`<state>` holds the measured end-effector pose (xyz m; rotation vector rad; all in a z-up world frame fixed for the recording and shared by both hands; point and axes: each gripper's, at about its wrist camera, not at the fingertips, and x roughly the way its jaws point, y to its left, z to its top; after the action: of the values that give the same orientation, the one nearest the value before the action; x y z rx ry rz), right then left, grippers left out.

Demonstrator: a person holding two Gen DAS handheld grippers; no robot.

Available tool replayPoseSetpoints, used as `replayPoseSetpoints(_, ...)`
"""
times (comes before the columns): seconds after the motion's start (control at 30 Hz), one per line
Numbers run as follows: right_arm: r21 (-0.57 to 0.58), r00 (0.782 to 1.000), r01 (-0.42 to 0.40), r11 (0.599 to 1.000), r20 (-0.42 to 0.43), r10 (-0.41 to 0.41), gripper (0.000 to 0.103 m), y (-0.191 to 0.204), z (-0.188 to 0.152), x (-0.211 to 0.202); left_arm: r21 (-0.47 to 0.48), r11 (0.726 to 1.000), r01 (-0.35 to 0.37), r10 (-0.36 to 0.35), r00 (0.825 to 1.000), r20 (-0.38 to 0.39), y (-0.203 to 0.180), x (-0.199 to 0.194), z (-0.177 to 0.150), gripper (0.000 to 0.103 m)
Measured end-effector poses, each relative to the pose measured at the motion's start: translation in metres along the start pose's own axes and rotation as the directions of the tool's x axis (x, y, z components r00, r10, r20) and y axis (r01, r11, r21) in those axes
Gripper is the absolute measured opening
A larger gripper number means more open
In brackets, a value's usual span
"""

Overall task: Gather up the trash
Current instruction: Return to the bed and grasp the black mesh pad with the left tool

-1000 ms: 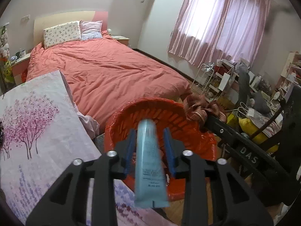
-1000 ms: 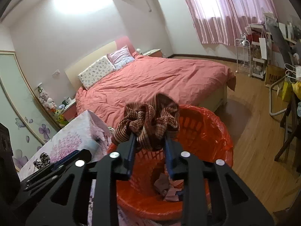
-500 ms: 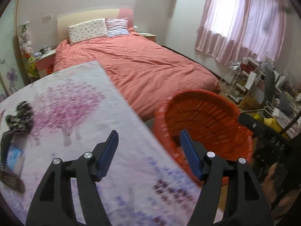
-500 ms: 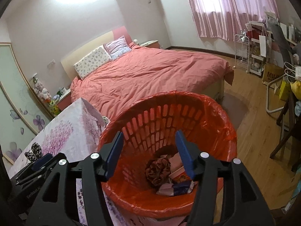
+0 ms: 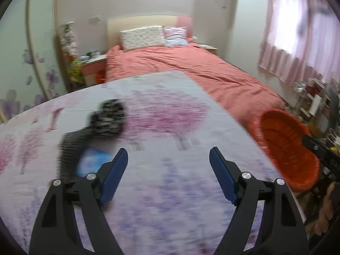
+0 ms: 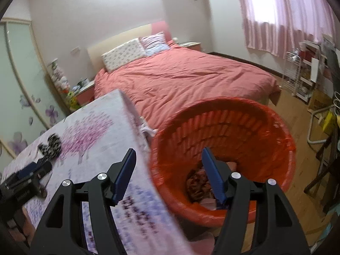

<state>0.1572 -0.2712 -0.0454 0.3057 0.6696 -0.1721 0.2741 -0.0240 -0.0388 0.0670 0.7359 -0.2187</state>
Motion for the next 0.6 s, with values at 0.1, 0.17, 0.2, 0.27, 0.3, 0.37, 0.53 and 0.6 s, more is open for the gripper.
replayPoseSetpoints(0.1, -0.039, 1.0, -0.021, 0.999, -0.02, 0.02, 0.064, 0.018, -0.006, 0.002, -0.039, 0.997, -0.073, 0.073, 0.997, -0.006, 0.038, -0.001, -0.001, 0.078)
replayPoseSetpoints(0.17, -0.059, 0.999, -0.033, 0.998, -0.032, 0.031, 0.064, 0.03, -0.008, 0.003, -0.074, 0.99, -0.118, 0.117, 0.993, -0.019, 0.064, 0.001, -0.003, 0.078)
replayPoseSetpoints(0.2, -0.072, 0.998, -0.041, 0.997, -0.042, 0.038, 0.064, 0.037, -0.01, 0.005, -0.088, 0.988, -0.13, 0.128, 0.991, -0.026, 0.075, 0.002, -0.004, 0.077)
replayPoseSetpoints(0.27, -0.097, 0.997, -0.052, 0.994, -0.055, 0.047, 0.064, 0.049, -0.014, 0.008, -0.118, 0.981, -0.154, 0.15, 0.988, -0.047, 0.095, 0.008, -0.005, 0.075)
replayPoseSetpoints(0.3, -0.109, 0.997, -0.055, 0.993, -0.059, 0.048, 0.064, 0.055, -0.016, 0.008, -0.125, 0.98, -0.153, 0.147, 0.988, -0.054, 0.101, 0.011, -0.006, 0.071)
replayPoseSetpoints(0.37, -0.139, 0.996, -0.062, 0.988, -0.071, 0.053, 0.064, 0.067, -0.019, 0.011, -0.138, 0.98, -0.142, 0.132, 0.988, -0.078, 0.11, 0.018, -0.006, 0.068)
replayPoseSetpoints(0.53, -0.183, 0.994, -0.074, 0.98, -0.09, 0.058, 0.064, 0.086, -0.023, 0.013, -0.112, 0.981, -0.156, 0.143, 0.983, -0.113, 0.112, 0.037, -0.004, 0.056)
replayPoseSetpoints(0.6, -0.196, 0.994, -0.077, 0.978, -0.095, 0.059, 0.064, 0.091, -0.024, 0.013, -0.117, 0.98, -0.16, 0.143, 0.98, -0.137, 0.116, 0.044, -0.003, 0.049)
